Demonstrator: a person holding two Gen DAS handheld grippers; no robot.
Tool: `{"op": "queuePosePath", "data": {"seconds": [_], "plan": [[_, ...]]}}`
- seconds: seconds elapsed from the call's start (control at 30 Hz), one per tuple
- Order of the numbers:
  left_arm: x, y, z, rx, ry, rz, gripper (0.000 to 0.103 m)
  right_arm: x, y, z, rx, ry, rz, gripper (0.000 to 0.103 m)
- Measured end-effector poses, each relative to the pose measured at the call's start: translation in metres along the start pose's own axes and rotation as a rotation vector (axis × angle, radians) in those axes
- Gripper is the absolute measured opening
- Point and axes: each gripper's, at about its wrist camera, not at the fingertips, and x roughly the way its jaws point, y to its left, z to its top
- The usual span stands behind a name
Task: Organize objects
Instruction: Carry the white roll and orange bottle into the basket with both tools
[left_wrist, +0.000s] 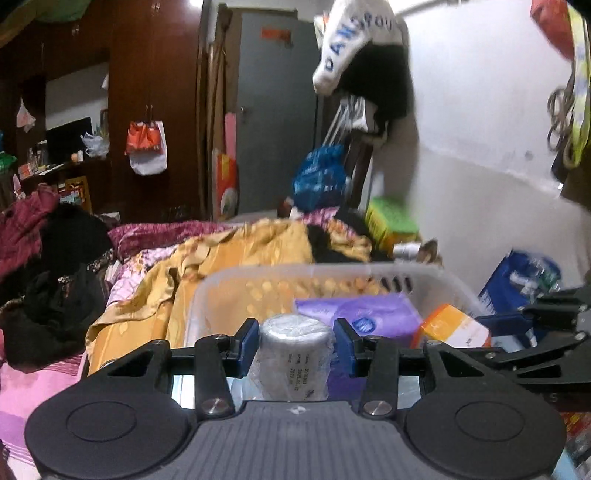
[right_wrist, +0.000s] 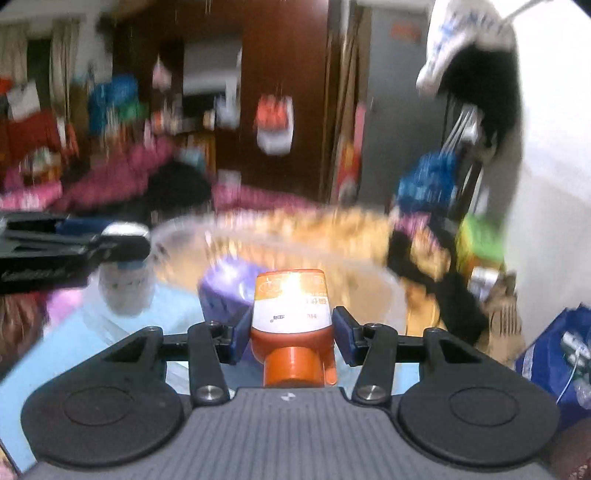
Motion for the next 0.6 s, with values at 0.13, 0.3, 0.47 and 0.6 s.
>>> {"op": "queuePosePath", "data": {"seconds": [0.13,0.3,0.47,0.6], "plan": [[0.019,-0.002,-0.005,0.027,0.088,0.003,0.048,0.017,-0.004,-0.002,-0.027,0.131,0.013,0.052],[0.03,-0.006,-0.009,0.035,0.137,0.003,0.048,0.028,0.003,-0.015,-0.059,0.229,0.024,0.052],[0.039,-0.008,-0.013,0.064,0.199,0.002,0.048,0.033,-0.003,-0.012,-0.036,0.263,0.029,0.052],[0.043,-0.009,-0.015,0.06,0.219,-0.005,0.048,0.033,-0.005,-0.008,-0.027,0.286,0.042,0.052]]}}
